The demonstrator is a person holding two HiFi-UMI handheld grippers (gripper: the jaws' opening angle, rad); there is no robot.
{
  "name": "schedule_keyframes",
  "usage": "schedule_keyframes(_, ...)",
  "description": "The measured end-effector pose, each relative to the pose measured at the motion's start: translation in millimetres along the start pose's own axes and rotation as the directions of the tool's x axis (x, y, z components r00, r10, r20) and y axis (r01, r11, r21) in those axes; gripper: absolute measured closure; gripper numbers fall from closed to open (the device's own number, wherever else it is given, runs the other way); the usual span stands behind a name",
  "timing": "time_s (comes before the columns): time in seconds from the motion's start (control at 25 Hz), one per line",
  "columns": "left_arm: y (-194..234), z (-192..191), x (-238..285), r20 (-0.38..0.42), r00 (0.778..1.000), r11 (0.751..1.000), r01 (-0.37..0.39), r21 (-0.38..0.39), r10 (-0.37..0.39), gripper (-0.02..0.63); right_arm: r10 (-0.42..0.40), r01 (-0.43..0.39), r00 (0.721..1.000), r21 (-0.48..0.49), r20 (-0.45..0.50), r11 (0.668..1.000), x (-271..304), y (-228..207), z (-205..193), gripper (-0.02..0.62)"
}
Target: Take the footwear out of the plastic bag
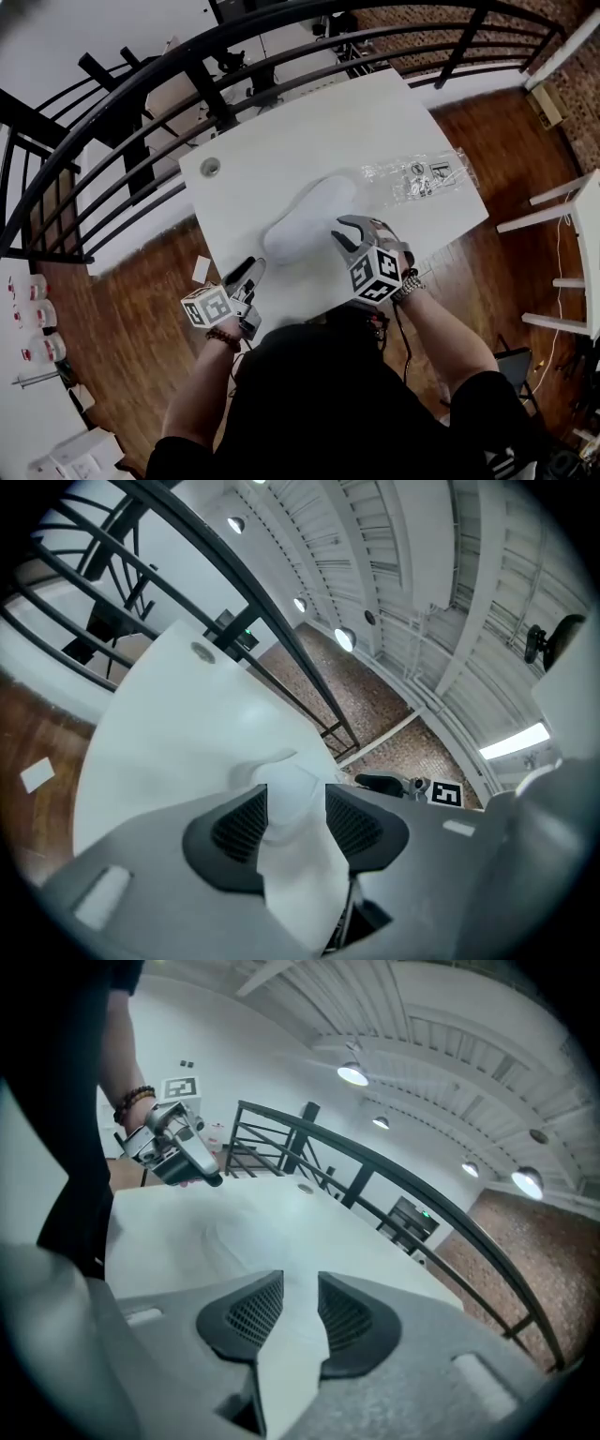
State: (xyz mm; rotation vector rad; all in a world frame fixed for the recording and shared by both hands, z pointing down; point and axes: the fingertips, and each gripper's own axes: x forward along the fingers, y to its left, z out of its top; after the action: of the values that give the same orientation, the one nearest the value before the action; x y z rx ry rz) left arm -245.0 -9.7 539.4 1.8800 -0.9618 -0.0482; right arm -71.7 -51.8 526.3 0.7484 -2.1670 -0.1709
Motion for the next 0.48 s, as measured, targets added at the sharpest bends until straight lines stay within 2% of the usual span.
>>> schedule_keyframes(0.08, -15.0, 6.1, -1.0, -0.002, 0.999, 0.998, 0.044, 0.044, -0.044, 0.431, -0.034, 0.035, 0.999, 0.116, -0.012, 0.993, -8.9, 4.5, 2.7, 0.496)
schedule_keyframes(0.2, -45.1, 15.4, 0.9, -0.03, 0.992, 0.98, 0.128, 0.152, -0.125, 0.458, -0.104, 0.108, 0.994, 0.248, -0.029, 0.963, -24.7, 10.6, 9.4, 0.554)
schedule_keyframes(0.28, -71.9, 19.0, 4.1, -0.058, 0.98, 0.954, 0.2, 0.224, -0.192, 0.48, -0.158, 0.161, 0.987, 0.299, -0.035, 0.94, -38.3, 14.3, 16.4, 0.6)
schedule_keyframes(0.48, -134.8, 10.5, 8.2, -0.135, 0.942, 0.872, 0.337, 0.356, -0.309, 0.556, -0.261, 0.249, 0.965, 0.409, -0.028, 0.878, -77.8, 27.1, 38.7, 0.603)
